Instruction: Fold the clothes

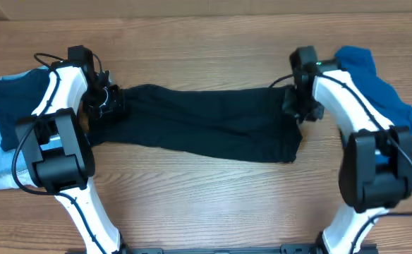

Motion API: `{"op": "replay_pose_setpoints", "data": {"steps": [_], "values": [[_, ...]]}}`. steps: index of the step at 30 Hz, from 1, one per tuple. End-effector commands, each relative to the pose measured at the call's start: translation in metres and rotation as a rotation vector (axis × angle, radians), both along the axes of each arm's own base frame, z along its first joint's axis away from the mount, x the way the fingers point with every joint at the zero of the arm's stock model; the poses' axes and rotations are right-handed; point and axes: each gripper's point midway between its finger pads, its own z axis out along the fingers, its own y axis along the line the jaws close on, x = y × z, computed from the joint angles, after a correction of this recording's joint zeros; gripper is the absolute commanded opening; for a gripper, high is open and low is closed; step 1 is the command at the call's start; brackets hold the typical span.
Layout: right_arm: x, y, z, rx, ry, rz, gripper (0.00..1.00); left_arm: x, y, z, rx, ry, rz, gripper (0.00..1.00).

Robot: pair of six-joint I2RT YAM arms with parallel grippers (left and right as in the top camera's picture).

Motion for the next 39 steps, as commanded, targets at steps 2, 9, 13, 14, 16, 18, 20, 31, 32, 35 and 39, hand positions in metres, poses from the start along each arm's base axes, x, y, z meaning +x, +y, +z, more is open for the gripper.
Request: {"op": "replay_pose_setpoints", "data": {"steps": [2, 9, 13, 14, 16, 18, 20, 31, 32, 35, 39], "values": [[0.011, 0.048, 0.042, 0.251, -0.101, 0.176, 0.37, -0.014, 0.012, -0.018, 0.045, 0.060, 0.011, 0.64], [-0.016, 0.086, -0.005, 0.461, 0.050, 0.295, 0.32, -0.017, 0.010, -0.018, 0.038, 0.074, 0.011, 0.64], [-0.022, 0.093, -0.042, 0.469, 0.138, 0.319, 0.32, -0.022, 0.010, -0.017, 0.035, 0.091, 0.010, 0.86], [-0.021, 0.094, -0.050, 0.468, 0.146, 0.319, 0.32, -0.022, 0.009, -0.017, 0.034, 0.094, 0.010, 1.00], [-0.017, 0.092, -0.065, 0.456, 0.150, 0.319, 0.33, -0.025, 0.009, -0.017, 0.032, 0.105, 0.010, 1.00], [-0.016, 0.083, -0.075, 0.400, 0.161, 0.311, 0.33, -0.028, 0.008, -0.017, 0.030, 0.116, 0.010, 1.00], [-0.015, 0.055, -0.082, 0.255, 0.178, 0.217, 0.30, -0.029, 0.008, -0.017, 0.029, 0.120, 0.010, 1.00], [-0.018, -0.008, -0.084, 0.129, 0.208, 0.091, 0.29, -0.032, 0.008, -0.017, 0.027, 0.133, 0.016, 1.00], [-0.018, -0.010, -0.084, 0.126, 0.208, 0.091, 0.29, -0.033, 0.007, -0.016, 0.026, 0.139, 0.021, 1.00], [-0.018, -0.011, -0.084, 0.126, 0.207, 0.089, 0.29, -0.033, 0.002, -0.014, -0.008, 0.145, 0.044, 1.00], [-0.017, -0.011, -0.084, 0.126, 0.205, 0.090, 0.29, -0.022, -0.008, -0.002, -0.071, 0.092, 0.000, 1.00]]}}
